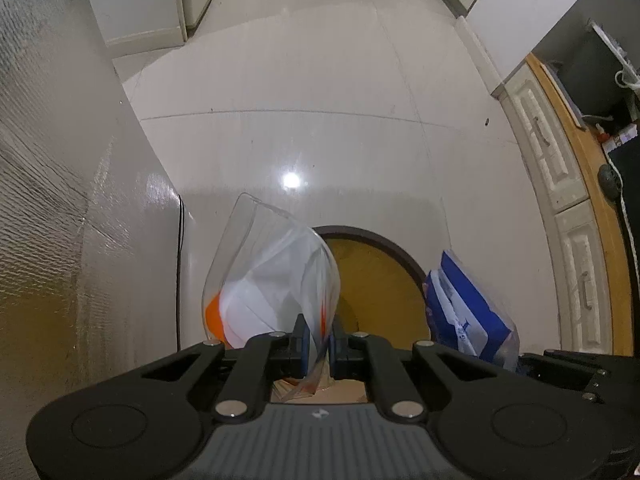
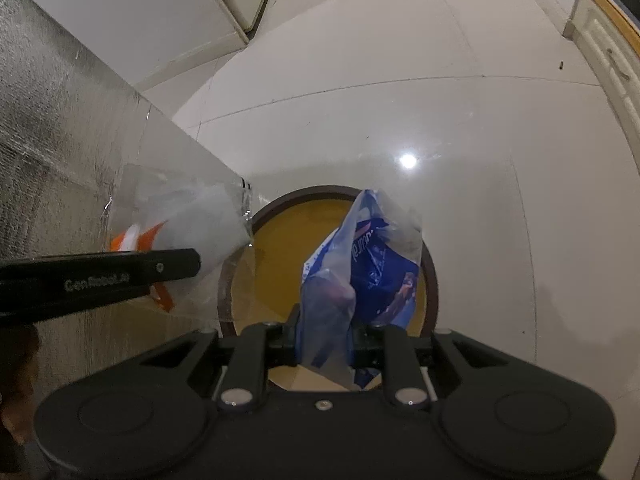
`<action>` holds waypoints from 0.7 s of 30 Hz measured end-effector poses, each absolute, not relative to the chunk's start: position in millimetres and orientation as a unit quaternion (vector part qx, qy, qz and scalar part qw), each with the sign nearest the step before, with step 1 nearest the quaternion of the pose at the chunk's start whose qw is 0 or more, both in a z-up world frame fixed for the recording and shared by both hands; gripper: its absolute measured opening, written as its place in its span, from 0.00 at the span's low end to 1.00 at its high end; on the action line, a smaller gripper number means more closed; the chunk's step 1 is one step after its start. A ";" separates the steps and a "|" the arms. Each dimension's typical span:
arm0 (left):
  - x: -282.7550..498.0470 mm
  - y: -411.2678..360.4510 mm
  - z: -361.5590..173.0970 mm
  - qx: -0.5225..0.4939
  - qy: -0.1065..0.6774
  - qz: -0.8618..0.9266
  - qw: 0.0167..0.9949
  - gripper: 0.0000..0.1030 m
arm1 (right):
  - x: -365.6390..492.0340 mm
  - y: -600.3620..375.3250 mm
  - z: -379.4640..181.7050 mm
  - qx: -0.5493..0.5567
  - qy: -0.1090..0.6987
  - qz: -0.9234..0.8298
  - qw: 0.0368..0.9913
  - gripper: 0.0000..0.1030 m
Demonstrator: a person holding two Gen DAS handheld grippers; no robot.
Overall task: Collect trash
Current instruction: 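Carry both held bags over the yellow trash bin, then open both tools to drop the bags into the bin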
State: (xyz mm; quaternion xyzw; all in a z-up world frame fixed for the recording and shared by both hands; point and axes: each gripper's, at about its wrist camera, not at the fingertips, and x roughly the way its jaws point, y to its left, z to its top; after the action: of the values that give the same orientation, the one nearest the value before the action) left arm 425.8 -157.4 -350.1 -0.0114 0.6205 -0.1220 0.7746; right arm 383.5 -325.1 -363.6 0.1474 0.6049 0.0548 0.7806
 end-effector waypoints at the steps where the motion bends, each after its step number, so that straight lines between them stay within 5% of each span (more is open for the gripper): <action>1: 426.8 -158.3 -353.7 -0.012 0.623 -0.122 0.773 0.09 | 384.4 -325.2 -365.2 0.149 0.604 0.058 0.780 0.20; 5: 429.3 -159.6 -363.8 -0.010 0.630 -0.125 0.767 0.09 | 388.1 -323.7 -367.4 0.147 0.604 0.064 0.780 0.23; 17: 433.5 -161.1 -377.1 -0.004 0.635 -0.133 0.761 0.13 | 388.7 -325.7 -383.1 0.139 0.607 0.039 0.781 0.55; 21: 432.4 -159.2 -379.9 0.007 0.636 -0.125 0.762 0.31 | 389.9 -325.6 -387.6 0.131 0.615 0.034 0.776 0.58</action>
State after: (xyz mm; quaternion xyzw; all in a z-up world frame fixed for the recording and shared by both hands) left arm 432.4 -159.2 -379.9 0.0072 0.6357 -0.1245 0.7618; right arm 389.9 -325.6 -387.6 0.1311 0.6155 0.0339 0.7764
